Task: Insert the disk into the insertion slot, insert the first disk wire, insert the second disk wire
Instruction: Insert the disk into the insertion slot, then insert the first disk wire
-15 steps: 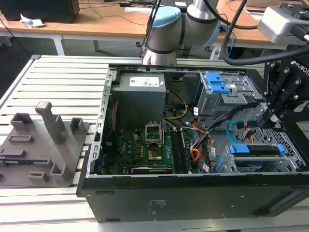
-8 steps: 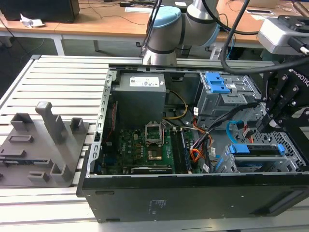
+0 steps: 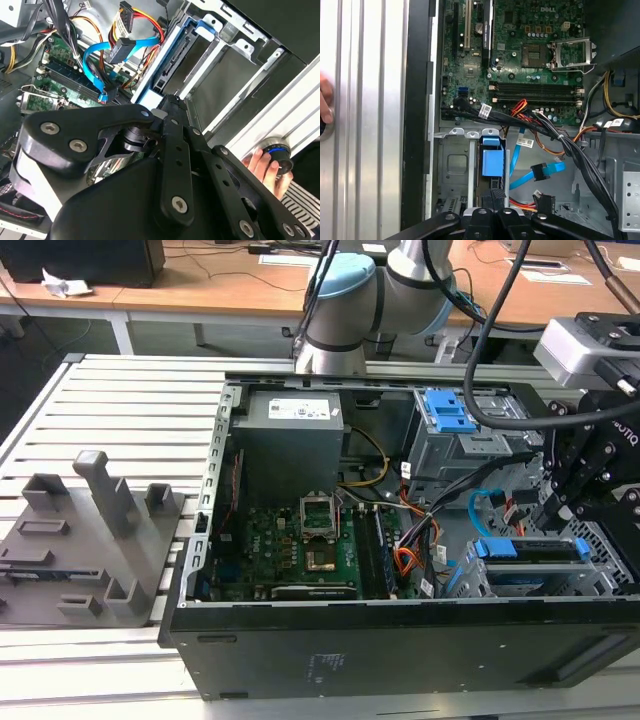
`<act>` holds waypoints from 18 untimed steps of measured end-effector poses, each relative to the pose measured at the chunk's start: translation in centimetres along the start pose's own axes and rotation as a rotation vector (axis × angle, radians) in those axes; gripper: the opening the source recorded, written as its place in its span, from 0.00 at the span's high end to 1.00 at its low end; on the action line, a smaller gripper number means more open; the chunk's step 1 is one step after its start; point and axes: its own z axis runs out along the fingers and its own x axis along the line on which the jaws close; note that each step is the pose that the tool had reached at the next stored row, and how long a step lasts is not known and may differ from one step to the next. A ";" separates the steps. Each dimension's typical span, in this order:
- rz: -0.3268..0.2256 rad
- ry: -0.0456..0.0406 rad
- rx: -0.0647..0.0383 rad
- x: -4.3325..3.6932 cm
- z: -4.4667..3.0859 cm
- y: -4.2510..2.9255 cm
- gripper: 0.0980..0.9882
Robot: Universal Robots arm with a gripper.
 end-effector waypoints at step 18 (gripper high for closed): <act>0.000 -0.0002 0.000 0.00 0.06 -0.05 0.77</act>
